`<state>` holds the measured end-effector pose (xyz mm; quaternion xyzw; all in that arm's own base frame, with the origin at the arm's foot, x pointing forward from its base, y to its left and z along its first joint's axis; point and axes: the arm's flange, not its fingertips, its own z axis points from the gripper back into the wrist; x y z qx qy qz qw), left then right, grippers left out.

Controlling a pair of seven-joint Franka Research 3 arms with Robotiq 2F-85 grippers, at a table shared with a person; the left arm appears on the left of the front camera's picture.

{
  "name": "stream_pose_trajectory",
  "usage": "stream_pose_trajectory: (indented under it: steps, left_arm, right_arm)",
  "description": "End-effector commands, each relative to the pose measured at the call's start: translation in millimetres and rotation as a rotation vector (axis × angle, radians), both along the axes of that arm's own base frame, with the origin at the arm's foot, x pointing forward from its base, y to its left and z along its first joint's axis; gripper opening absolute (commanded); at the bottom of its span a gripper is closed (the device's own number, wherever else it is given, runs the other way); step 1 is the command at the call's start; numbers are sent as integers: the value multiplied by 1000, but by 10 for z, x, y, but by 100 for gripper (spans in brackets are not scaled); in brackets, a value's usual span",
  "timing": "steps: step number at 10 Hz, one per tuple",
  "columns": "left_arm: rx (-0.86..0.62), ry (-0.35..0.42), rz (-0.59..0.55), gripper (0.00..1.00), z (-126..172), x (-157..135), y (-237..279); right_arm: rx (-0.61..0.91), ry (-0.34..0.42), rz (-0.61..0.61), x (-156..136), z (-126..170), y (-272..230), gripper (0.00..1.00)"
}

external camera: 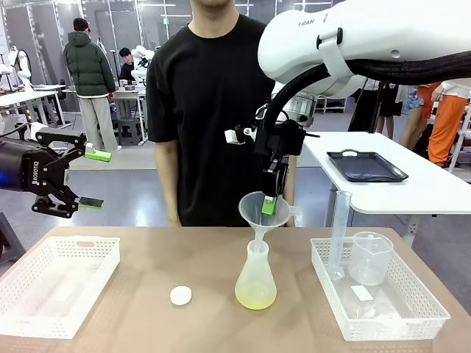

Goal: Prepare the solutions needed for the experiment.
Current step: Once the solution is in the Big flask , pick up the Plastic Funnel and place it back into the right Organizing basket.

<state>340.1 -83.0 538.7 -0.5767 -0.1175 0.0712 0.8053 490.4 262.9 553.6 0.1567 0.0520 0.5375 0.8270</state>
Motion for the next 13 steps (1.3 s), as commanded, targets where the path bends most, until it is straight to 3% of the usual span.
stream_pose_trajectory:
  steps: [1,7,13]
  left_arm:
    - [-30,5,0,100,11,-5,-35]
    - [-30,5,0,100,11,-5,-35]
    - [-30,5,0,100,11,-5,-35]
  right_arm:
    - [19,8,-18,-17,131,20,0]
    - [37,14,-39,-26,459,-55,0]
    - [50,-64,-232,258,718,-1137,0]
